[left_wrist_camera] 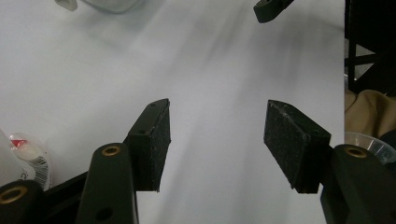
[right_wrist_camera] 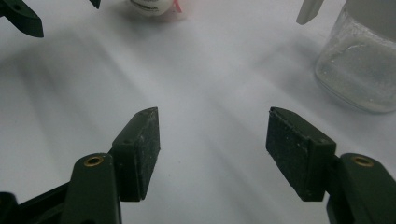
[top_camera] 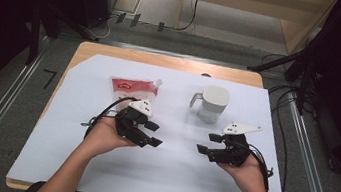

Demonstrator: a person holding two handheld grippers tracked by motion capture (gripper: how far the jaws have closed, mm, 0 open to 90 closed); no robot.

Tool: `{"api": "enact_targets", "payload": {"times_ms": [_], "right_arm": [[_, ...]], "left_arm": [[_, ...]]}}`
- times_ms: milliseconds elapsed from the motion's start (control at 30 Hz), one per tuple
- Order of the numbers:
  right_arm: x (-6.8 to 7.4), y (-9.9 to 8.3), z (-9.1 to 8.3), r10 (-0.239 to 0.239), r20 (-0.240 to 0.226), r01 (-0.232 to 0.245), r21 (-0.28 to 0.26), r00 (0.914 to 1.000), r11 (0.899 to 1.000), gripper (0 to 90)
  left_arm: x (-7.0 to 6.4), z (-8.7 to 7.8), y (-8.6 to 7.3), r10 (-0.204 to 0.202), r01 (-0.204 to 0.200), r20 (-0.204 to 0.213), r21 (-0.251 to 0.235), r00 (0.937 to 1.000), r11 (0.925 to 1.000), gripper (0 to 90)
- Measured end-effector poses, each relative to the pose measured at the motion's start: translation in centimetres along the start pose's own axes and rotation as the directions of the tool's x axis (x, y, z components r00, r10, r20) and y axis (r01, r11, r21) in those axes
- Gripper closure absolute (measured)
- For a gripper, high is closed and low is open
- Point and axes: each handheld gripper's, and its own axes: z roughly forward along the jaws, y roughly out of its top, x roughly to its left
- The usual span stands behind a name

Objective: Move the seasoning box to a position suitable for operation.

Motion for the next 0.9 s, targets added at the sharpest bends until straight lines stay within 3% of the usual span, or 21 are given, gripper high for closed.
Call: {"api": "enact_targets", "payload": {"times_ms": [400, 667, 700, 767, 800, 867, 900], "right_arm": [[-0.3, -0.1, -0.2, 0.009, 0.029, -0.009, -0.005, 0.9995, 1.0, 33.6], [-0.2, 0.0, -0.2, 0.026, 0.081, -0.025, -0.009, 0.9964, 1.0, 32.3], [-0.3, 0.1, -0.2, 0.045, 0.095, -0.044, -0.017, 0.9945, 0.999, 31.3], [-0.4, 0.2, -0.2, 0.057, 0.089, -0.055, -0.024, 0.9943, 0.998, 30.8], [-0.7, 0.3, -0.1, 0.083, 0.063, -0.08, -0.04, 0.9946, 0.996, 29.8], [-0.7, 0.3, -0.1, 0.088, 0.069, -0.085, -0.043, 0.9937, 0.995, 28.6], [-1.0, 0.5, 0.2, 0.11, 0.103, -0.105, -0.047, 0.9886, 0.993, 26.4]], "left_arm": [[0.2, -0.6, -0.2, 0.023, -0.023, -0.015, -0.009, 0.9996, 0.9997, 40.4], [0.4, -1.1, -0.3, 0.019, -0.019, -0.023, 0.0, 0.9996, 0.9998, 40.0], [0.4, -1.2, -0.3, 0.018, -0.018, -0.018, -0.007, 0.9997, 0.9998, 39.8], [0.4, -1.2, -0.4, 0.014, -0.014, -0.014, -0.011, 0.9998, 0.9998, 39.6], [0.4, -1.3, -0.4, 0.014, -0.014, -0.013, -0.014, 0.9998, 0.9998, 39.6], [0.4, -1.3, -0.4, 0.01, -0.01, -0.014, -0.015, 0.9999, 0.9998, 39.6], [0.4, -1.2, -0.4, 0.01, -0.01, -0.012, -0.006, 0.9999, 0.9999, 39.6]]}}
